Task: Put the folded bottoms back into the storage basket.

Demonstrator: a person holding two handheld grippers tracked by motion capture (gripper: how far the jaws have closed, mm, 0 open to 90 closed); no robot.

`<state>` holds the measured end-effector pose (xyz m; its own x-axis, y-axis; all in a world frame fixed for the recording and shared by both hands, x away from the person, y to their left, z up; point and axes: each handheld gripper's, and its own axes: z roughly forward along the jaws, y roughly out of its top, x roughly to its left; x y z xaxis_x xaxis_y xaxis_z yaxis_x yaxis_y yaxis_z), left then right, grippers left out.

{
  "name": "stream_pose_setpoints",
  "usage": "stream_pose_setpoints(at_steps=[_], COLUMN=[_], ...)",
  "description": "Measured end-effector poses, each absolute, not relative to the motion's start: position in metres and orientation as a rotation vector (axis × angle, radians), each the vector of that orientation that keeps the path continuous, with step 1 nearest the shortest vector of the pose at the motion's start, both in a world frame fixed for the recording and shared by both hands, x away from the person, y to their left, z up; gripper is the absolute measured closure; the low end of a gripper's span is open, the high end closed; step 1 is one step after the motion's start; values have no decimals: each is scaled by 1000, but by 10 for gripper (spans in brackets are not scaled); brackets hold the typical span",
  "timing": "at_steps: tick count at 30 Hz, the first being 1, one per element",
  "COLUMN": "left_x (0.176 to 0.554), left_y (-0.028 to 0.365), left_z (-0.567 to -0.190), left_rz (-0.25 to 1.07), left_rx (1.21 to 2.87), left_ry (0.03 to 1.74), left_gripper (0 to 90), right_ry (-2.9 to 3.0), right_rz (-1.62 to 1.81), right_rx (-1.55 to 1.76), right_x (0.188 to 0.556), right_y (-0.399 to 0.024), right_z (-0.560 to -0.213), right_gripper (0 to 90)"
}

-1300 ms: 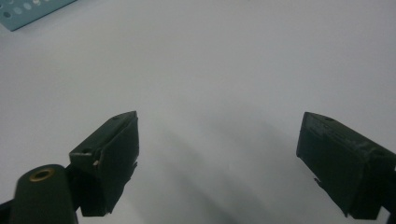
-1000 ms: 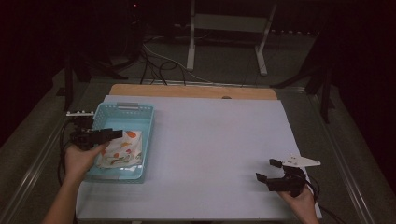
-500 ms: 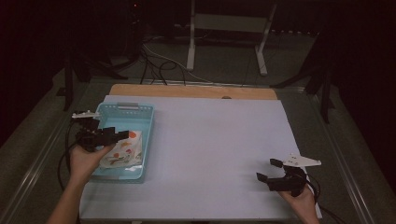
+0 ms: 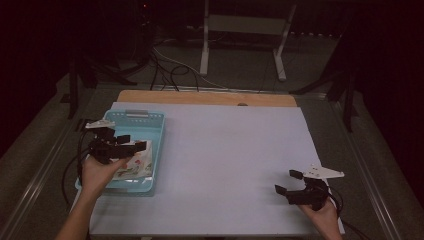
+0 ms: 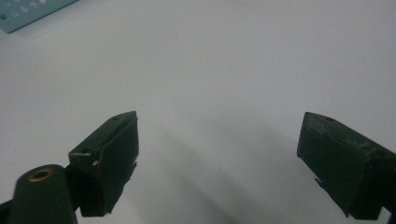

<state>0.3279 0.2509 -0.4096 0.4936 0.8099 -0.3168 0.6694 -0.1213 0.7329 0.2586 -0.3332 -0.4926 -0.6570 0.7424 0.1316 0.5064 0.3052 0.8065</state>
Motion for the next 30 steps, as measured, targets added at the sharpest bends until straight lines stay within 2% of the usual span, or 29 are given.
stream_pose_setpoints(at_steps=[8, 18, 30], left_x=[324, 320, 316], left_y=[236, 215, 184], left_z=[-408, -408, -410], left_rz=[230, 278, 307], left_rx=[1877, 1920, 1941], left_ry=[1206, 1184, 1129], left_gripper=[154, 32, 6], right_ry=[2305, 2301, 2295], right_rz=[1274, 1276, 1269], right_rx=[1132, 1132, 1127], right_x=[259, 258, 258], right_y=[-333, -334, -335], right_z=[-492, -491, -490], right_gripper=[128, 121, 119])
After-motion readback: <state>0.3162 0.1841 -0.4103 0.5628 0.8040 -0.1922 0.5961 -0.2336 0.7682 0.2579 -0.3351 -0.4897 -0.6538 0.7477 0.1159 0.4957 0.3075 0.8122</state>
